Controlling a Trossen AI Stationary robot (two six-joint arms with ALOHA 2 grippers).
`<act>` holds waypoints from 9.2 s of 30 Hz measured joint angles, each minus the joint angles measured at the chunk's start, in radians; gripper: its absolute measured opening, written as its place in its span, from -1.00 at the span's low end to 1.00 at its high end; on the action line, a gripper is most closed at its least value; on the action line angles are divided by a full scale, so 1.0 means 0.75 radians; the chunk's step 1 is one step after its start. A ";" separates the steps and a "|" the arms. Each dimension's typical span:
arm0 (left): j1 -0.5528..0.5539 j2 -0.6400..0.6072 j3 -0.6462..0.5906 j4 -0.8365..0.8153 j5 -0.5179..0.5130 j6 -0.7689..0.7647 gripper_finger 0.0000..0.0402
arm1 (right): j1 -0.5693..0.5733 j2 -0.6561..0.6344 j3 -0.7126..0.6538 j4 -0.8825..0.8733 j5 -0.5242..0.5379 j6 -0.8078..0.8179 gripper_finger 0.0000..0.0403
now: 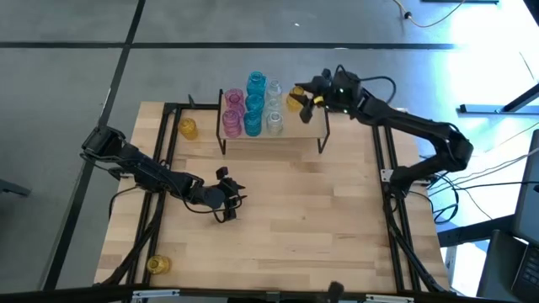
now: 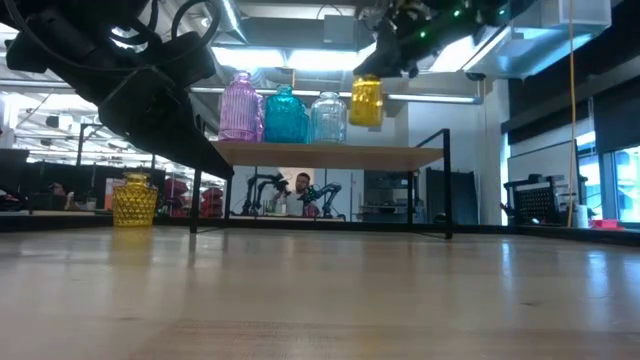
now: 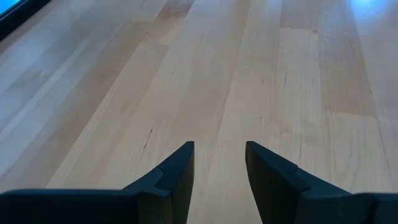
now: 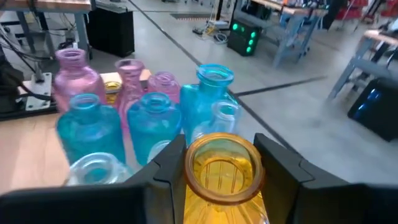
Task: Sort vases onto shelf
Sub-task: Put the top right yellow flower vase on the shelf, then put the top yellow flower vase on the shelf aligned with the other yellow flower vase
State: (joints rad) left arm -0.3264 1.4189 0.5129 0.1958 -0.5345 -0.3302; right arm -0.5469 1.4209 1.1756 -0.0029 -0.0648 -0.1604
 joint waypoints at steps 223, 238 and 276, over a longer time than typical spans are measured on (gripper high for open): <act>1.338 -0.372 0.509 -1.873 0.179 0.217 -0.75 | 1.112 -0.190 -0.891 0.249 0.286 0.062 0.32; 0.818 -0.487 0.510 -1.963 0.317 0.022 -0.71 | 1.112 -0.190 -0.891 0.250 0.286 0.062 0.32; 0.206 0.558 1.249 -1.494 0.325 0.151 -0.71 | 1.060 -0.190 -0.891 0.238 0.247 0.075 0.32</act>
State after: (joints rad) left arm -0.1716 1.8376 1.4493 -0.9250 -0.2908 -0.2166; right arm 0.2481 1.2785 0.5072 0.1757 0.1204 -0.1040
